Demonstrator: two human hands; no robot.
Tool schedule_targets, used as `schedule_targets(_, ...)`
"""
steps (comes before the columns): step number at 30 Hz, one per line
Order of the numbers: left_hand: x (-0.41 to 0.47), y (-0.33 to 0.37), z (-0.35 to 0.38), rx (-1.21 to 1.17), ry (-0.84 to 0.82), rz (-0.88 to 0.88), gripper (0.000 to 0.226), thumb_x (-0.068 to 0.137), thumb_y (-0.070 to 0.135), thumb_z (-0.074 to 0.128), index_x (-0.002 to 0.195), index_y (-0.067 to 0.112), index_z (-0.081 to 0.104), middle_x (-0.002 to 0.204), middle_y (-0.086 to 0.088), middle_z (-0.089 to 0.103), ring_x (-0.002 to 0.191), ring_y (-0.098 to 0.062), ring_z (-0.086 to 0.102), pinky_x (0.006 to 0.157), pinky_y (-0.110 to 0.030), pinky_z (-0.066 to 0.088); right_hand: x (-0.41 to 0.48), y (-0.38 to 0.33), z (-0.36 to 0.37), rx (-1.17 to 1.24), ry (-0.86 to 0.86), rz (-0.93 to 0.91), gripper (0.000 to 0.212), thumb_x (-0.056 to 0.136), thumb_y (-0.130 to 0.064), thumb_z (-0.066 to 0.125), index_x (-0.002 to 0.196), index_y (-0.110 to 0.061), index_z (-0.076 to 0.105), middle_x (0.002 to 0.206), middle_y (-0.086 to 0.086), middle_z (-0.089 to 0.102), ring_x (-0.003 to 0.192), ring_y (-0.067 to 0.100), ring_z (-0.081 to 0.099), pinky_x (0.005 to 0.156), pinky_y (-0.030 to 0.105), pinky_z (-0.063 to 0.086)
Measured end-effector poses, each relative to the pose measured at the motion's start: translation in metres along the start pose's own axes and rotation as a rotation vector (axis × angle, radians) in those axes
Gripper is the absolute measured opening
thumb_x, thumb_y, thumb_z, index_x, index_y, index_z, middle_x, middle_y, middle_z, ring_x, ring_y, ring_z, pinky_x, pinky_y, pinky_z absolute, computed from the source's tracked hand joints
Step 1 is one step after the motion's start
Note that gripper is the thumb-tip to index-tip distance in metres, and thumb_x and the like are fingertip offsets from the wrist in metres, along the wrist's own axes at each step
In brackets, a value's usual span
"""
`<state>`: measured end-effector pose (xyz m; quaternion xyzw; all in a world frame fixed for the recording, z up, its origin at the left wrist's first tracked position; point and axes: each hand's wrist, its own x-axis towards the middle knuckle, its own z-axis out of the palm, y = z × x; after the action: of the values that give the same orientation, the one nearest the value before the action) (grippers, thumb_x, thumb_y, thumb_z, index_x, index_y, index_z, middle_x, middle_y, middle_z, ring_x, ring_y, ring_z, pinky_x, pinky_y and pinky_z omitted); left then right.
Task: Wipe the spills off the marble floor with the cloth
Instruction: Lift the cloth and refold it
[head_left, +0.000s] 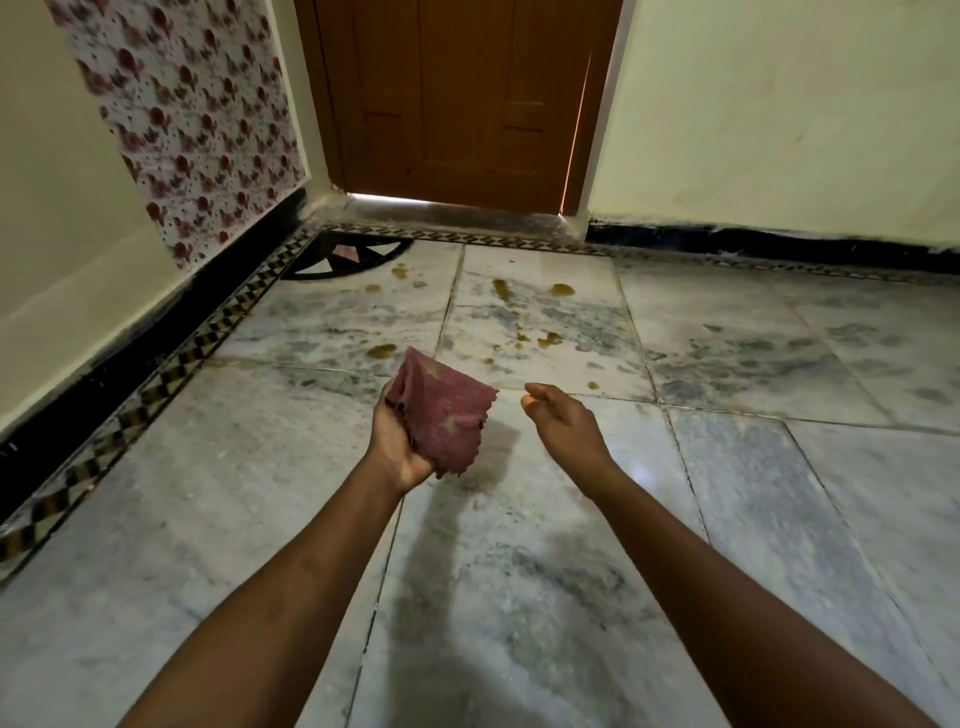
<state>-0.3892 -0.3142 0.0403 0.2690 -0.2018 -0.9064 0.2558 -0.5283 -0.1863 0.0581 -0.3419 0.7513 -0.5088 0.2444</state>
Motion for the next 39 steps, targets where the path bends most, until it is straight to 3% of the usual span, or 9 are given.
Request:
schedule_targets(4,0.019,0.006,-0.032,-0.055,0.048,-0.045,0.063,0.089,0.055,0.045,0.132,0.01,0.054,0.131,-0.018,0.056,0.124,-0.036,0.05,0.102,-0.05,0.041,0.032,0.012,0.01,-0.154,-0.023,0.023,0.039,0.094,-0.029,0.054,0.13,-0.013,0.054,0.131,0.006,0.057,0.123,0.019,0.05,0.103,0.034,0.04)
schedule_targets(9,0.053,0.029,-0.048,-0.131,0.098,-0.01,0.058,0.089,0.057,0.042,0.124,0.015,0.06,0.12,-0.013,0.063,0.109,-0.031,0.059,0.087,-0.051,0.049,0.087,0.008,0.022,-0.319,-0.079,0.044,0.041,0.094,-0.028,0.054,0.132,-0.012,0.051,0.133,0.01,0.055,0.126,0.023,0.048,0.101,0.031,0.036)
schedule_targets(14,0.091,0.038,-0.021,-0.109,0.107,0.014,0.059,0.091,0.059,0.036,0.129,0.017,0.056,0.12,-0.013,0.063,0.108,-0.032,0.06,0.085,-0.052,0.049,0.124,0.007,0.005,-0.37,-0.081,0.092,0.043,0.094,-0.032,0.053,0.134,-0.015,0.049,0.136,0.009,0.053,0.126,0.024,0.048,0.101,0.034,0.038)
schedule_targets(18,0.122,0.039,-0.004,-0.09,0.128,0.047,0.051,0.09,0.057,0.04,0.111,0.019,0.068,0.108,-0.01,0.07,0.092,-0.029,0.069,0.084,-0.049,0.053,0.158,0.021,-0.017,-0.474,-0.155,0.053,0.046,0.095,-0.033,0.051,0.137,-0.016,0.046,0.138,0.006,0.051,0.127,0.024,0.047,0.099,0.032,0.037)
schedule_targets(22,0.155,0.044,0.007,-0.051,0.195,0.12,0.048,0.091,0.055,0.038,0.115,0.023,0.065,0.115,-0.007,0.067,0.103,-0.029,0.063,0.088,-0.044,0.052,0.214,0.046,-0.045,-0.543,-0.234,0.031,0.049,0.096,-0.034,0.049,0.14,-0.016,0.041,0.143,0.006,0.046,0.13,0.024,0.043,0.1,0.031,0.034)
schedule_targets(29,0.224,0.024,0.007,-0.086,0.34,0.316,0.052,0.092,0.054,0.039,0.136,0.028,0.05,0.128,-0.001,0.06,0.118,-0.025,0.057,0.095,-0.046,0.047,0.33,0.12,-0.056,-0.846,-0.538,-0.27,0.054,0.097,-0.036,0.045,0.145,-0.013,0.033,0.149,0.008,0.038,0.137,0.024,0.034,0.11,0.033,0.027)
schedule_targets(32,0.25,0.014,0.003,-0.151,0.426,0.378,0.049,0.092,0.054,0.04,0.132,0.028,0.054,0.132,-0.004,0.059,0.12,-0.028,0.055,0.102,-0.049,0.041,0.367,0.151,-0.045,-0.874,-0.579,-0.389,0.062,0.092,-0.043,0.033,0.145,-0.012,0.032,0.15,0.01,0.035,0.139,0.025,0.031,0.113,0.036,0.017)
schedule_targets(37,0.274,0.013,-0.006,-0.185,0.552,0.488,0.044,0.092,0.052,0.042,0.106,0.024,0.073,0.114,-0.007,0.069,0.111,-0.029,0.06,0.096,-0.049,0.047,0.423,0.176,-0.016,-0.844,-0.618,-0.513,0.074,0.083,-0.054,0.013,0.146,-0.019,0.033,0.154,0.006,0.027,0.143,0.024,0.022,0.116,0.037,0.009)
schedule_targets(39,0.277,0.015,-0.008,-0.179,0.6,0.526,0.045,0.091,0.051,0.043,0.117,0.023,0.066,0.123,-0.01,0.064,0.118,-0.03,0.056,0.098,-0.046,0.046,0.441,0.179,-0.006,-0.857,-0.615,-0.511,0.08,0.079,-0.058,0.007,0.146,-0.023,0.03,0.156,0.005,0.022,0.145,0.024,0.016,0.117,0.04,0.007)
